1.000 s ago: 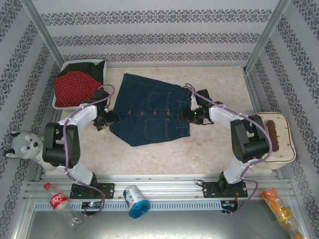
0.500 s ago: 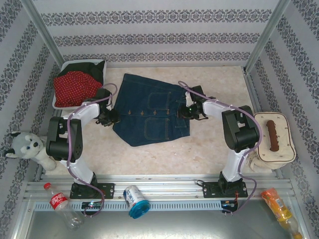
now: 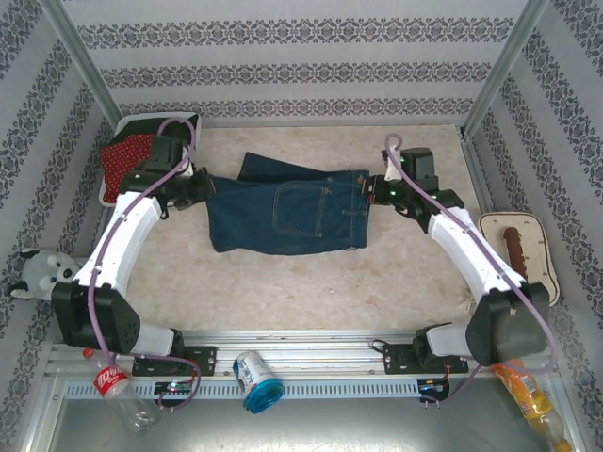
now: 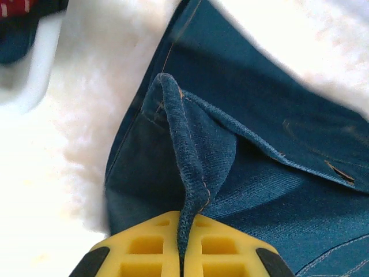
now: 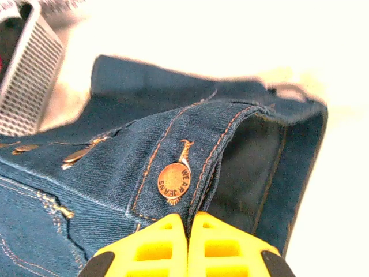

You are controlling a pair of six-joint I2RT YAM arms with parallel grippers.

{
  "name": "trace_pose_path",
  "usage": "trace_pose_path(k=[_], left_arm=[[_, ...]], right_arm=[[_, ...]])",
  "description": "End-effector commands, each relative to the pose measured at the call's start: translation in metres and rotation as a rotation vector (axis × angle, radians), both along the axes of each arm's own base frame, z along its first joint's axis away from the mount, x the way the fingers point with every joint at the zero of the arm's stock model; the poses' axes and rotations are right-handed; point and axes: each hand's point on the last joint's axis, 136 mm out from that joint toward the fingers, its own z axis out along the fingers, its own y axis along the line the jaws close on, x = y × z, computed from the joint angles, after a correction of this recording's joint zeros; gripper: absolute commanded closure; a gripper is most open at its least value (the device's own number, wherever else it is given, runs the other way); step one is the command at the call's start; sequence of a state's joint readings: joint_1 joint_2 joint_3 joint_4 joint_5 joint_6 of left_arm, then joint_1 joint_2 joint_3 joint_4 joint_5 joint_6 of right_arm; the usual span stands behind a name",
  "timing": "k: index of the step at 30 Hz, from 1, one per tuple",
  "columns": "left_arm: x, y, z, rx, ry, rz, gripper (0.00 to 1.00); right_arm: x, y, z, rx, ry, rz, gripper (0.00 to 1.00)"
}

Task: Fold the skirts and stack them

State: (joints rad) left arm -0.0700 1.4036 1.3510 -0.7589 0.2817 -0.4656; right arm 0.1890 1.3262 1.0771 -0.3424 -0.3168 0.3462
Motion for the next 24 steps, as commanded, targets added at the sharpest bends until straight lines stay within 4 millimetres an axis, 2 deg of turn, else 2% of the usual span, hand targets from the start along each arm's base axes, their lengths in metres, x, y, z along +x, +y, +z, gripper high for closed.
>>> trace_pose_path(k=[1, 3, 5, 8, 11, 12, 13, 14, 16, 18, 20, 24], left_arm=[[-0.002, 0.003, -0.006, 0.035, 0.061, -0.036, 1.00], [0.014, -0.001, -0.018, 0.035, 0.094, -0.061, 1.00], [0.036, -0.007, -0.036, 0.024, 0.128, -0.097, 1.00], [0.072, -0.011, -0.074, 0.026, 0.190, -0.118, 1.00], [0.094, -0.014, -0.106, 0.027, 0.265, -0.116, 0.86], [0.098, -0.016, -0.110, 0.028, 0.274, -0.114, 0.72], [0.098, -0.016, -0.111, 0.032, 0.278, -0.105, 0.57], [0.097, -0.015, -0.109, 0.033, 0.273, -0.094, 0.46], [0.087, -0.011, -0.102, 0.037, 0.251, -0.055, 0.25], [0.068, 0.002, -0.097, 0.072, 0.244, 0.020, 0.08], [0.043, 0.014, -0.101, 0.091, 0.244, 0.102, 0.00], [0.002, 0.022, -0.117, 0.074, 0.271, 0.183, 0.00]], right_arm=[[0.011, -0.009, -0.009, 0.020, 0.019, -0.037, 1.00], [0.026, -0.010, -0.018, 0.005, 0.035, -0.028, 1.00], [0.046, -0.009, -0.036, -0.013, 0.067, -0.010, 1.00], [0.078, -0.005, -0.070, -0.049, 0.136, 0.012, 1.00], [0.095, -0.004, -0.098, -0.066, 0.230, 0.007, 0.98], [0.094, -0.004, -0.101, -0.066, 0.246, -0.004, 0.87], [0.090, -0.006, -0.103, -0.064, 0.260, -0.029, 0.71], [0.083, -0.008, -0.104, -0.060, 0.275, -0.047, 0.57], [0.061, -0.015, -0.105, -0.049, 0.316, -0.093, 0.40], [0.034, -0.018, -0.105, -0.009, 0.372, -0.136, 0.32], [0.005, -0.017, -0.103, 0.037, 0.419, -0.162, 0.27], [-0.036, 0.000, -0.104, 0.106, 0.458, -0.072, 0.22]])
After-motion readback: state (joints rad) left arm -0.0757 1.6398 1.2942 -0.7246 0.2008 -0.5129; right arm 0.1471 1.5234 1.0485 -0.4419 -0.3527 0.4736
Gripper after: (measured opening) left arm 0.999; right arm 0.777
